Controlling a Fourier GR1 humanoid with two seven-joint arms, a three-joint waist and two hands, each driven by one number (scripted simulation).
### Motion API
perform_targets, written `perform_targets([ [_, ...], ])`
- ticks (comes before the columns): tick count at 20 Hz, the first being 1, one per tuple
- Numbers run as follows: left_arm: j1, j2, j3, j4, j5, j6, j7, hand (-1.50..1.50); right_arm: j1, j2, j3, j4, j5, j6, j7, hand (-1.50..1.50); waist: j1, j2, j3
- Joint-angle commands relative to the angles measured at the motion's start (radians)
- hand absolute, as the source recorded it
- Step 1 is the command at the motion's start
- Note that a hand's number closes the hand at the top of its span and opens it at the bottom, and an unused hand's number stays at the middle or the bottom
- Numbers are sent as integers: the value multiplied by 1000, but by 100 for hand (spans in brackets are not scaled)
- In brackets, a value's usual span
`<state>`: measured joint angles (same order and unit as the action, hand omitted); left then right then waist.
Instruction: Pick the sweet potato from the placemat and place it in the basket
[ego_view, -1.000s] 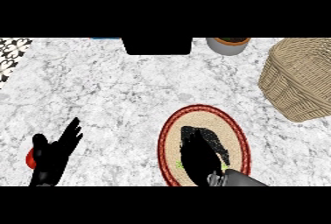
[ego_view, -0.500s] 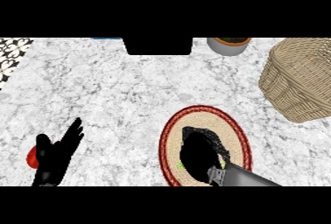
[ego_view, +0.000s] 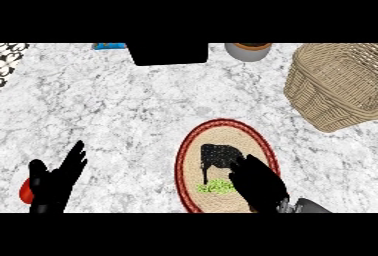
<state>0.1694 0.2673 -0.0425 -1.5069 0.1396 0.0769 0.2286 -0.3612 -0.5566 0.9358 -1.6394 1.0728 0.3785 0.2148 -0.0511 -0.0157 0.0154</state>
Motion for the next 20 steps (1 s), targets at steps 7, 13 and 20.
perform_targets([
  [7,85,-13,15,-1,12,19,22,0,362,-36,-336,-253,-495,-357,-151,150,-68,19,-6],
  [13,94,-1,29,0,22,6,22,0,428,-54,-613,-497,-835,-380,-202,150,-60,11,-13],
  [20,33,3,13,-9,11,7,69,0,396,-213,-1073,-525,-1209,-268,-83,150,-21,14,-15],
])
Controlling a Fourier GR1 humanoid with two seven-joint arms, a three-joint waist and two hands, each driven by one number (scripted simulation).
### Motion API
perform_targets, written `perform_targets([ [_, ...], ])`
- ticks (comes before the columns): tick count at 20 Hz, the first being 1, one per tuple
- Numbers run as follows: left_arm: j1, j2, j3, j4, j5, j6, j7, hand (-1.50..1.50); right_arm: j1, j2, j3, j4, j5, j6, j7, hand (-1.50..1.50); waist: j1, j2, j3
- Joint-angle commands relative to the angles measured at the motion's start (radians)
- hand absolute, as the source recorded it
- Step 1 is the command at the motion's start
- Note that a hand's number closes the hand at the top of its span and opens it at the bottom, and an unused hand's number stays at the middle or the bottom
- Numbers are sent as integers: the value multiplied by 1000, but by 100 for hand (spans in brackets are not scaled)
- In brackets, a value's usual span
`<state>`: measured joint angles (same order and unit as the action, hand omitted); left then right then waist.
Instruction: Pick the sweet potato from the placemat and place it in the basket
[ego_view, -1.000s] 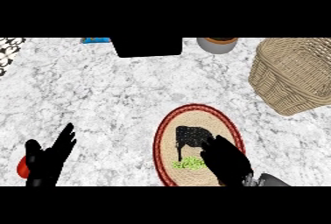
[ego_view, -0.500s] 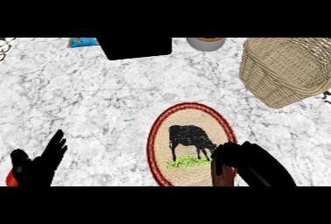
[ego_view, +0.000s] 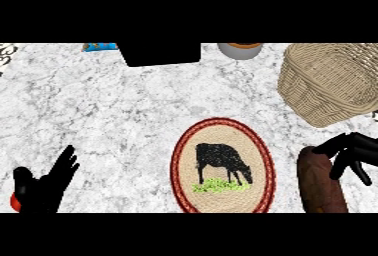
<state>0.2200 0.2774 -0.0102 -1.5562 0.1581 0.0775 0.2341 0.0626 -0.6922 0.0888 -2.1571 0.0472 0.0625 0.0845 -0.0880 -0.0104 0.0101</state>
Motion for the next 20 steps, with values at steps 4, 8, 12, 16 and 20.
perform_targets([
  [4,-7,-12,-31,92,-14,-24,20,0,-111,-145,-437,83,-390,85,143,150,49,9,-12],
  [8,-30,-7,-30,72,-14,-26,50,0,-191,-275,-576,258,-538,183,220,150,78,10,-11],
  [12,-43,-30,-68,73,-42,-24,56,0,-265,-386,-610,459,-577,300,212,150,97,13,-10],
  [16,-95,-42,-83,101,-61,-23,73,0,-356,-404,-537,640,-481,333,115,150,116,20,-10],
  [20,-93,-34,-55,139,-57,-37,27,0,-415,-401,-468,771,-378,362,9,150,122,21,-10],
])
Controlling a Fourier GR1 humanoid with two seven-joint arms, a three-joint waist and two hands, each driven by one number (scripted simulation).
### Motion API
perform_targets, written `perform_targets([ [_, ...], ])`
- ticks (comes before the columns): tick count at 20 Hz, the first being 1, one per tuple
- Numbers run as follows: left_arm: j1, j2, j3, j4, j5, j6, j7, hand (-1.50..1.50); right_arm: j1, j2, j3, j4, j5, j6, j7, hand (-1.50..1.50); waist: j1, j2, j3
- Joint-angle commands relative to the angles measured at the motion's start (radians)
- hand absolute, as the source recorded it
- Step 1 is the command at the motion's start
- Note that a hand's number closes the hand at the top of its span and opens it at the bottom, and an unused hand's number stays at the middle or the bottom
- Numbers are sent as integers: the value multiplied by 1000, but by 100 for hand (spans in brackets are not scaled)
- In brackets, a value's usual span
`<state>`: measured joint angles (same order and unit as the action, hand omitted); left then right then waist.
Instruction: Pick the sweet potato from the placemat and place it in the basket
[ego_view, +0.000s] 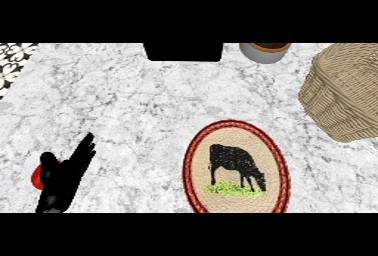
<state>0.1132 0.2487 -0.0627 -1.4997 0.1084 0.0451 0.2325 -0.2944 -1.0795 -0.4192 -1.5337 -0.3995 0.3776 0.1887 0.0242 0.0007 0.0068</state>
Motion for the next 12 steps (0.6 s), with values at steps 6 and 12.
perform_targets([
  [6,-19,-44,-27,106,-40,21,37,0,-190,106,194,267,179,-29,-141,150,19,13,-7],
  [12,-18,-8,2,94,-16,-22,42,0,-329,131,161,544,121,57,-156,150,15,11,-6],
])
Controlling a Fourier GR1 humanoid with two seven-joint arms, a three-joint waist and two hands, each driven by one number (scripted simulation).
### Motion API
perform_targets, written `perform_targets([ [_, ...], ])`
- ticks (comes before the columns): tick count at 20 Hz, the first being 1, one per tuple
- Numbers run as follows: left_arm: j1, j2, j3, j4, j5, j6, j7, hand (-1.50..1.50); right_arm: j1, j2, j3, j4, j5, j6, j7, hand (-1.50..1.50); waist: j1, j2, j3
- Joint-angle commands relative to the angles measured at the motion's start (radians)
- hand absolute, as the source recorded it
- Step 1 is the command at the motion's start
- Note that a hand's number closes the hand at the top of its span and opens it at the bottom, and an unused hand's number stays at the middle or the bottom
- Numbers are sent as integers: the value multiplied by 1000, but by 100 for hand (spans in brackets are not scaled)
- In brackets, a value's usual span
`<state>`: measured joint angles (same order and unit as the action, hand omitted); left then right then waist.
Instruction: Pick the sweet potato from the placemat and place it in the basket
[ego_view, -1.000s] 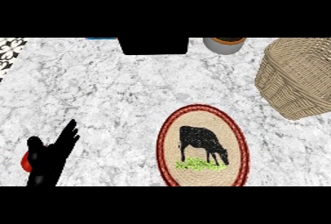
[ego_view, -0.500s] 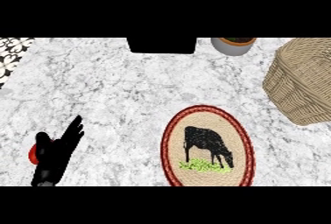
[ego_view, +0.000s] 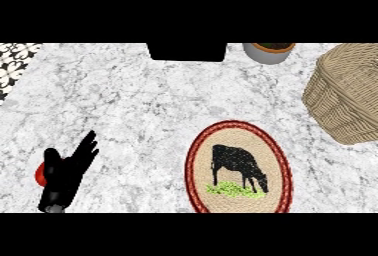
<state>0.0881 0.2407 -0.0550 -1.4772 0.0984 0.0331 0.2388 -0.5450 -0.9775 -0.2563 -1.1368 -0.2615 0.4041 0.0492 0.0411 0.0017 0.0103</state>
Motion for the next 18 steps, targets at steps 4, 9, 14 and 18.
perform_targets([
  [4,70,-16,-19,21,-17,2,30,0,-82,84,31,274,76,17,-146,150,-2,9,-9],
  [9,21,-11,7,59,-2,-13,48,0,-147,107,49,426,149,25,-276,150,-7,9,-9],
  [14,5,1,9,47,5,-30,59,0,-153,10,104,483,329,-119,-343,150,0,16,-8],
  [18,10,-16,8,79,-11,-20,18,0,-176,30,145,586,412,-153,-489,-150,9,20,-7],
])
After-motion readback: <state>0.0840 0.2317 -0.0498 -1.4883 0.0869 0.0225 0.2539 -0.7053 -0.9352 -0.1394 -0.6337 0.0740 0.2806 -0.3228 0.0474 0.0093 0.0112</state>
